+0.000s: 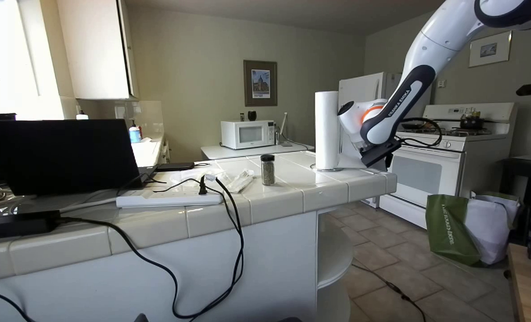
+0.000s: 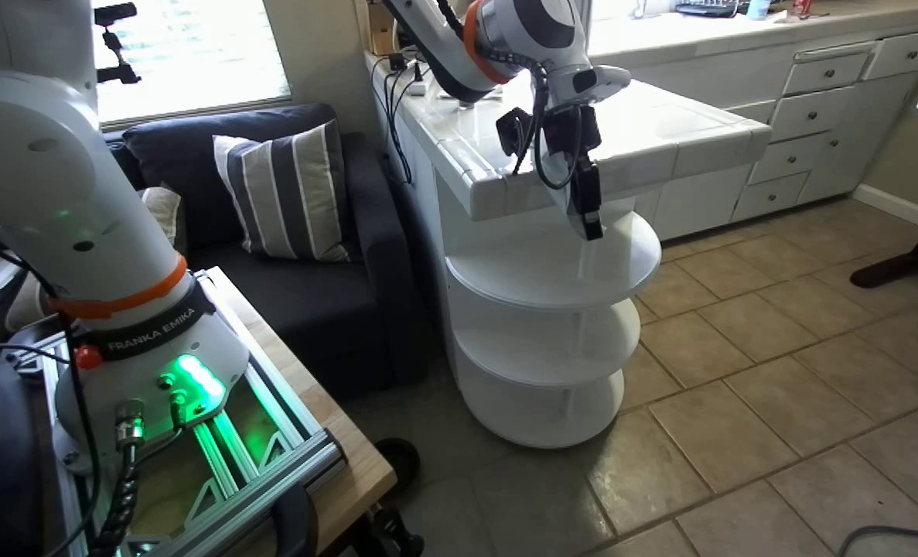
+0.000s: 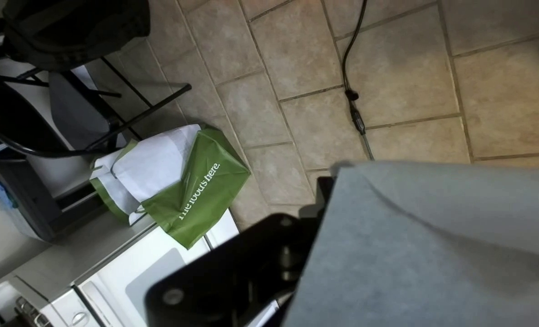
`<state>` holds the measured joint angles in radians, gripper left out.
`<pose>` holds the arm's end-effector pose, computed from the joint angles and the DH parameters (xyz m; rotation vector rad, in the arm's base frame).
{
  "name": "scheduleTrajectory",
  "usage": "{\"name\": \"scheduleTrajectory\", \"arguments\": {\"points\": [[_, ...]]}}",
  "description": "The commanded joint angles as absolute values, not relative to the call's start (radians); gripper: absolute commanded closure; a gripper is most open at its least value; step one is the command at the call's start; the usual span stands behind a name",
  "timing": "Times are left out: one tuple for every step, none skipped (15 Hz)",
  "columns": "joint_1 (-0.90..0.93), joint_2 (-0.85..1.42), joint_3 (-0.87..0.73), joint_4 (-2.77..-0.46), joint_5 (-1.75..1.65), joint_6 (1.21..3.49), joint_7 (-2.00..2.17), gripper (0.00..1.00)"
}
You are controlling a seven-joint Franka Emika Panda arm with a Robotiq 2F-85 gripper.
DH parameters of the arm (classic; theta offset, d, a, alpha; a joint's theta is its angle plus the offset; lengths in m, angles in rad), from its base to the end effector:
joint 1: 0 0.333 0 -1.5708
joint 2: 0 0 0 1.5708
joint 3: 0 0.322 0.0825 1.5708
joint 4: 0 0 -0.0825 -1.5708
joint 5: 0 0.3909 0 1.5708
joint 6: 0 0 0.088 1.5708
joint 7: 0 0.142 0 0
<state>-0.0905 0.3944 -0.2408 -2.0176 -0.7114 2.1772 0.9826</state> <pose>0.5426 -0.2322 0.2248 2.2742 -0.9846 -0.0236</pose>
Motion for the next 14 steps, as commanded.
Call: {"name": "scheduleTrajectory", "arguments": {"points": [[-0.075,0.413,-0.253,-2.024,-0.744,2.165,1.014,1.0],[-0.076,0.418,-0.255,-2.024,-0.747,2.165,1.015,1.0],[-0.076,0.422,-0.256,-2.024,-0.748,2.163,1.016,1.0],[-0.077,0.427,-0.256,-2.025,-0.749,2.161,1.015,1.0],[-0.077,0.433,-0.258,-2.024,-0.75,2.161,1.015,1.0],[-0.077,0.438,-0.259,-2.024,-0.75,2.159,1.015,1.0],[-0.077,0.443,-0.26,-2.023,-0.75,2.157,1.015,1.0],[-0.076,0.447,-0.262,-2.023,-0.751,2.156,1.016,1.0],[-0.077,0.447,-0.263,-2.022,-0.75,2.152,1.014,1.0],[-0.078,0.446,-0.263,-2.022,-0.749,2.15,1.013,1.0],[-0.078,0.444,-0.263,-2.021,-0.749,2.147,1.013,1.0],[-0.078,0.436,-0.26,-2.018,-0.741,2.144,1.006,1.0],[-0.083,0.421,-0.248,-2.017,-0.712,2.131,0.975,1.0],[-0.09,0.4,-0.234,-2.018,-0.677,2.125,0.935,1.0]]}}
